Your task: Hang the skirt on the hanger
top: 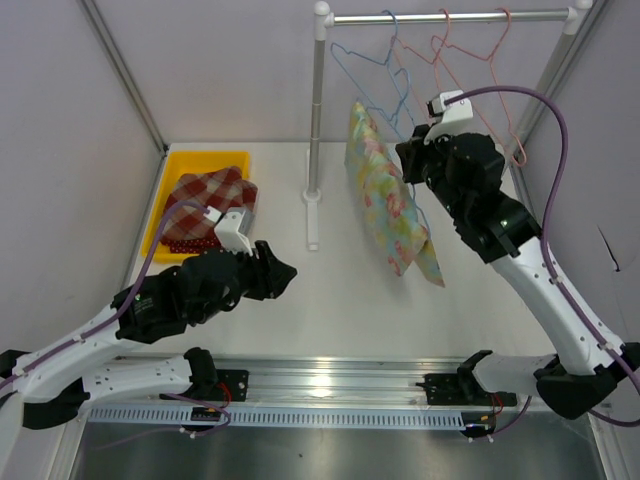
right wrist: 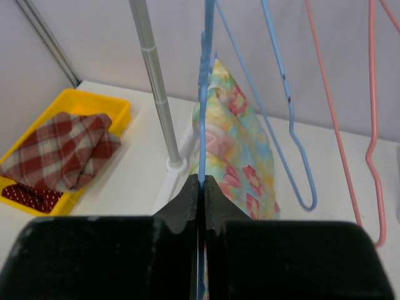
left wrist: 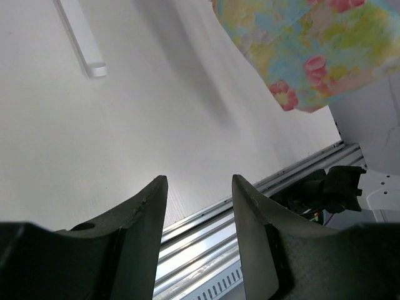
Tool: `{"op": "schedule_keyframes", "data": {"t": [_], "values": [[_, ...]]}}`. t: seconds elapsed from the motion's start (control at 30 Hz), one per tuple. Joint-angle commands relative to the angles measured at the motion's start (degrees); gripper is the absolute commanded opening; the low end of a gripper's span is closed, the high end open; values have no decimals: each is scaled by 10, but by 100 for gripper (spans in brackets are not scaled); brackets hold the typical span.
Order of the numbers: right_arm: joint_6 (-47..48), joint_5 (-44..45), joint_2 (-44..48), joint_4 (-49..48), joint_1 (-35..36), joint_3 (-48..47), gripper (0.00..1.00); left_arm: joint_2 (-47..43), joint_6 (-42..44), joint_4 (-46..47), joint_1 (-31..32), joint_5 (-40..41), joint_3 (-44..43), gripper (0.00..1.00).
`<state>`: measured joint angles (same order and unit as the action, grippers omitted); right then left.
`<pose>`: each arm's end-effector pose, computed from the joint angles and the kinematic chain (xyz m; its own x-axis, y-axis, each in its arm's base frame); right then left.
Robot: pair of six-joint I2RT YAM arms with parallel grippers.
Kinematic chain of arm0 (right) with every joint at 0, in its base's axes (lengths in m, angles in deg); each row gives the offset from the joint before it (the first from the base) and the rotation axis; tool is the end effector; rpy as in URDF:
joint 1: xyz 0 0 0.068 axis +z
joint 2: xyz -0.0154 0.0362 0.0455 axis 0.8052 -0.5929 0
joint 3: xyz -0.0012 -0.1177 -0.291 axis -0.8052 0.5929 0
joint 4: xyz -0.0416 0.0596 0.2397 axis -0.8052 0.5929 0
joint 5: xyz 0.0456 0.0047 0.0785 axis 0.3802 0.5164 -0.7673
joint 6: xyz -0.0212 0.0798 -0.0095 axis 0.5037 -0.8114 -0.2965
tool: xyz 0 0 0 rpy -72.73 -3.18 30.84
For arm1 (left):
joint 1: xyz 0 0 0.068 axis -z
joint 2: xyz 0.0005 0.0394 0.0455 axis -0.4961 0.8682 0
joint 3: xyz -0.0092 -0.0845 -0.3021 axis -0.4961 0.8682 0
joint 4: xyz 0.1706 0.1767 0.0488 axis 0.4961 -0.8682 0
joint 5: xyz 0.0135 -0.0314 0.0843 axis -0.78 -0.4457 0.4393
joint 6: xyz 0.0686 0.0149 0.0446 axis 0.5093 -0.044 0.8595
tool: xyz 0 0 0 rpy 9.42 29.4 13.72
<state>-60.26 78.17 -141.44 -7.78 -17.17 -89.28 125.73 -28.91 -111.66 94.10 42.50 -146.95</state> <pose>0.2211 0.1389 0.5180 -0.0844 0.0101 -0.9964 -0.3507 0.9357 0.0392 0.0849 -0.1044 0.3990 -0.5844 -0.2163 -0.7821 0.3359 0.8129 -0.4759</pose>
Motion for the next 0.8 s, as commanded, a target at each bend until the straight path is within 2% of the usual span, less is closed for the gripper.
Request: {"op": "schedule_keyframes", "data": {"t": [0.0, 0.33, 0.77], "values": [[-18, -120, -27, -51, -37, -77, 0, -5, 9, -8, -3, 16, -28, 51], [-33, -150, -125, -74, -57, -192, 0, -9, 1, -10, -3, 11, -19, 51], [-28, -125, -252, -132, -78, -314, 0, -34, -9, -28, -3, 15, -6, 51]]}}
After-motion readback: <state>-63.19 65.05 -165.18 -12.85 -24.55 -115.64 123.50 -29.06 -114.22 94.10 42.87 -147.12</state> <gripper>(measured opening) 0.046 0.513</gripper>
